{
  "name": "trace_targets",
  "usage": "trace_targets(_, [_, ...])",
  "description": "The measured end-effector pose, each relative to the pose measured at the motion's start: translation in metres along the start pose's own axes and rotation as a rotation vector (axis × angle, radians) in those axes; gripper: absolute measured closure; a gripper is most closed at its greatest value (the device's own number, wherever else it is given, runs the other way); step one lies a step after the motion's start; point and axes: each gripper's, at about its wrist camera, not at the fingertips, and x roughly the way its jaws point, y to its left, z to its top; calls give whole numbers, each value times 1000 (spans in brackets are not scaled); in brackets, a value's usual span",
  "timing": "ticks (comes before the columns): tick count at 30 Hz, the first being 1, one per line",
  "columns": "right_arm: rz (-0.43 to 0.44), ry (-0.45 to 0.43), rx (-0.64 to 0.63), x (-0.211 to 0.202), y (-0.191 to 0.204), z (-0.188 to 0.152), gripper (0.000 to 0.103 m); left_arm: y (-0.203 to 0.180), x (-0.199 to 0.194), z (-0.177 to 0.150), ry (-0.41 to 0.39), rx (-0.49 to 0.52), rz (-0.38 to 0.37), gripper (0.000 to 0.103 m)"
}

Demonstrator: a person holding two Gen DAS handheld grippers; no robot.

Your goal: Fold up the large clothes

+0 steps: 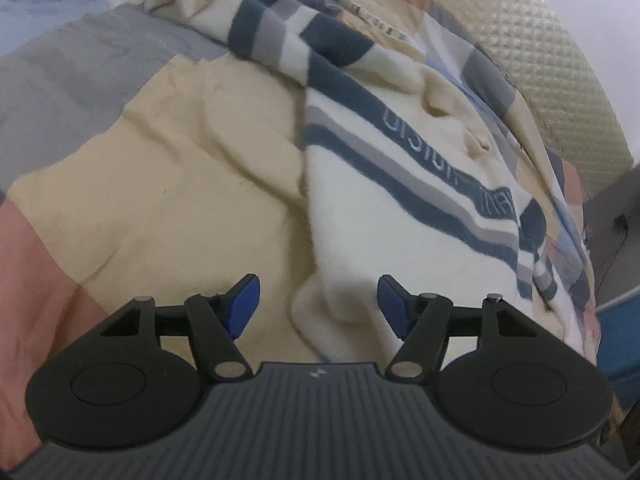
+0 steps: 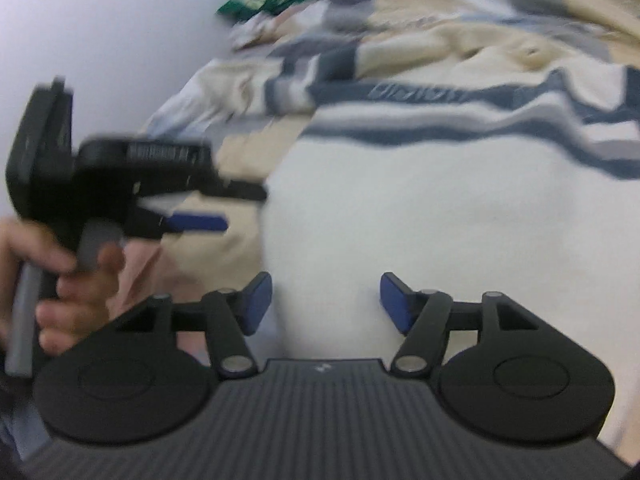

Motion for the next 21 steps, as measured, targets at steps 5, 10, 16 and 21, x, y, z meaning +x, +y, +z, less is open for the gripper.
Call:
trace_targets(5, [-72,21,-207,17,16,-6,51,-1,12,5,-17,-27,-3,33])
trace_targets(10, [-39,-38,-50,7,-17,9,92,-9,6,7,-75,3,-65,33])
trace_targets(16, [-13,-143,267,-11,-82,21,93,-29,11,-4,-77,107,-105,32])
trace_targets(21, [10,-114,459,2,-119,9,93,-37,35,-6,-45,99,-213,32])
